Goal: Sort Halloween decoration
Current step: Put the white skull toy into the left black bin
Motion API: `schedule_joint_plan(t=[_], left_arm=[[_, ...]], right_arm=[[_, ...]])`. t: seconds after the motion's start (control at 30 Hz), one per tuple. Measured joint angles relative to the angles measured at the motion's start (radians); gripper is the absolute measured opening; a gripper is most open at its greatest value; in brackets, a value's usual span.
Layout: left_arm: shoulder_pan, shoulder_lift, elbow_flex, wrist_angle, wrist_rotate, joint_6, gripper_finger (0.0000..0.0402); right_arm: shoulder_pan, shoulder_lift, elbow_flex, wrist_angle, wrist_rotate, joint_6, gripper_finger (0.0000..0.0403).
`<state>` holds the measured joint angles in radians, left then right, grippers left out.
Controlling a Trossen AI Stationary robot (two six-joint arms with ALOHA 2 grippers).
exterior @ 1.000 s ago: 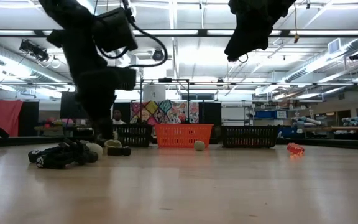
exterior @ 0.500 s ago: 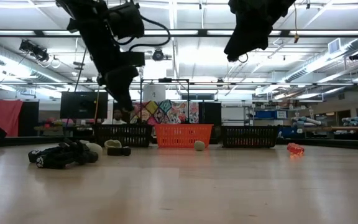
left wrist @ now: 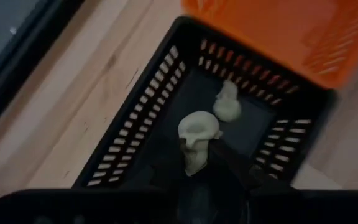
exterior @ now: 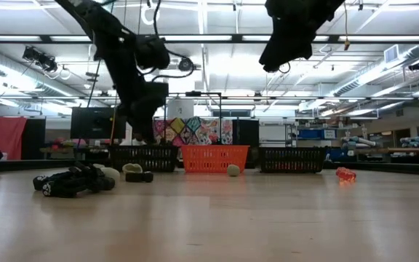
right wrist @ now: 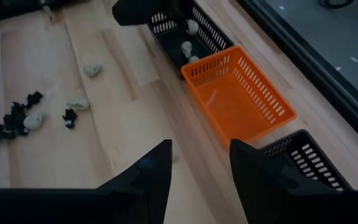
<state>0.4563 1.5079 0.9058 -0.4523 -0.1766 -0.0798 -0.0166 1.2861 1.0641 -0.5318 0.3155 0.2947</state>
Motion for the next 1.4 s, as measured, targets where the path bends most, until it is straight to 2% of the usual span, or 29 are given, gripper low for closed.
schedule_joint_plan(t=[0.3, 0.57, 0.73, 0.9, 1.0, 1.17, 1.3, 1.4], left_arm=[[0.011, 0.094, 0.000, 0.000, 0.006, -0.109, 0.0087], [0.011, 0.087, 0.001, -0.002, 0.007, -0.120, 0.0158], [0.011, 0.083, 0.044, -0.102, 0.041, -0.139, 0.0198], [-0.005, 0.082, 0.155, -0.301, 0.047, -0.154, 0.0200], [-0.051, 0.064, 0.212, -0.373, 0.065, -0.130, 0.0195], [-0.181, 0.023, 0.233, -0.357, 0.135, -0.022, 0.0194], [-0.293, 0.005, 0.190, -0.366, 0.141, -0.001, 0.0194], [-0.361, -0.008, 0.125, -0.341, 0.141, -0.071, 0.0194]], right_arm=[[0.000, 0.050, 0.000, 0.012, -0.043, 0.001, 0.0165], [-0.005, 0.053, -0.001, 0.019, -0.047, -0.026, 0.0165], [-0.014, 0.053, -0.001, 0.020, -0.047, -0.042, 0.0165], [-0.019, 0.053, -0.001, 0.022, -0.048, -0.043, 0.0165], [-0.019, 0.053, -0.001, 0.022, -0.048, -0.043, 0.0165], [-0.017, 0.053, 0.000, 0.022, -0.053, -0.028, 0.0165], [-0.006, 0.053, 0.000, 0.023, -0.081, -0.009, 0.0165], [0.008, 0.053, 0.000, 0.035, -0.092, 0.001, 0.0165]])
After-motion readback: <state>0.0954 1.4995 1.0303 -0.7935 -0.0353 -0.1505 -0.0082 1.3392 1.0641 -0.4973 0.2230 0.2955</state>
